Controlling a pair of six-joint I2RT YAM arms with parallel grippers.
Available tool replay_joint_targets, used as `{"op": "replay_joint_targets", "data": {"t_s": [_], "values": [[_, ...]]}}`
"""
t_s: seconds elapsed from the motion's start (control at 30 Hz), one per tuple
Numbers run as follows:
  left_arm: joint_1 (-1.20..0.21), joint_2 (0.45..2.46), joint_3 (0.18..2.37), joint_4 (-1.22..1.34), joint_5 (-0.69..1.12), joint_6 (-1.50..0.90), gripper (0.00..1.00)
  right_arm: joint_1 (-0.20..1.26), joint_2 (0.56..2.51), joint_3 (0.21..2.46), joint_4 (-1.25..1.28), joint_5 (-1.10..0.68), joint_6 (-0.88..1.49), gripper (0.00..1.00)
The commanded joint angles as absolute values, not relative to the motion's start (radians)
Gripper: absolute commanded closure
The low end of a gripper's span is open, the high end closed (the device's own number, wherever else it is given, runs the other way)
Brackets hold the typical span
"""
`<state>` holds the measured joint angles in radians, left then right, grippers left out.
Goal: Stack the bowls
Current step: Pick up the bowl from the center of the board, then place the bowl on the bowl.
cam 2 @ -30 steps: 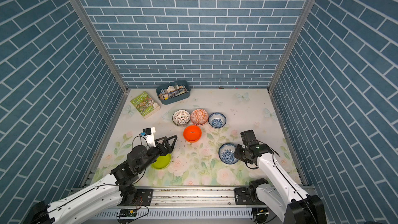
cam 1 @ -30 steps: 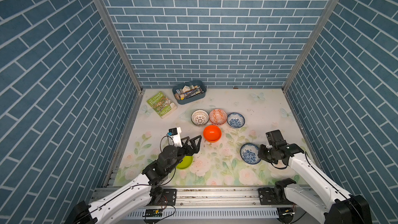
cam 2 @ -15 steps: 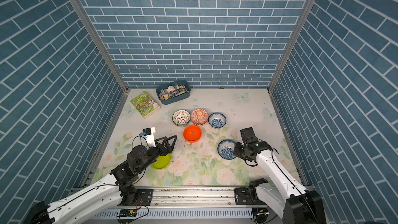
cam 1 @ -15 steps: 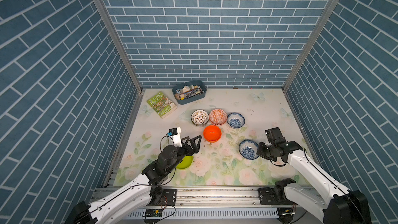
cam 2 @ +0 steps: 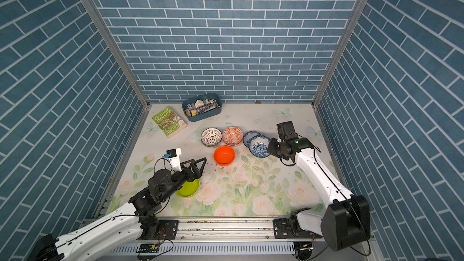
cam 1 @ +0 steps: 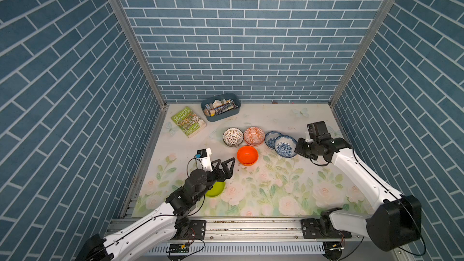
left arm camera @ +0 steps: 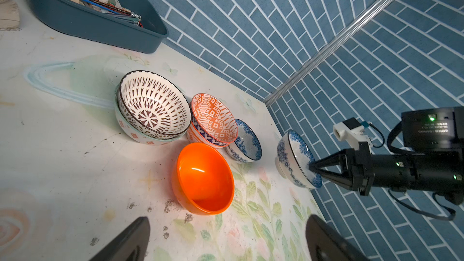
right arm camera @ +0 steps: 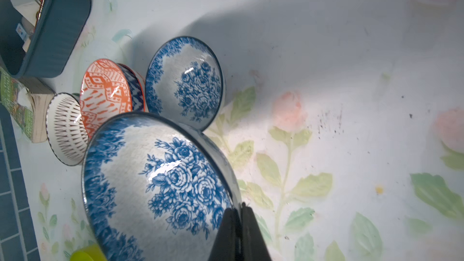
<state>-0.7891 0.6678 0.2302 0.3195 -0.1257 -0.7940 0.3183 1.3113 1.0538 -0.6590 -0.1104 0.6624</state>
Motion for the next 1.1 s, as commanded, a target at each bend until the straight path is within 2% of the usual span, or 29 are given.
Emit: {"op": "replay_joint_targets", "data": {"t_s": [0.0, 0.43, 1.07], "values": [[-0.779, 0.676, 0.220, 0.332, -0.121, -0.778, 0.00, 0.314, 1.384, 1.147, -0.592, -0.111, 0.626, 1.00], [-0.768, 0.709, 0.225, 0.359, -0.119, -0.773, 0.00, 0.313, 1.628, 1.279, -0.506, -0.154, 0.602, 1.00], [-0.743, 0.719, 0.220, 0.373, -0.092, -0.773, 0.00, 0.316, 1.712, 1.262, -0.445, -0.158, 0.603, 1.00]]}}
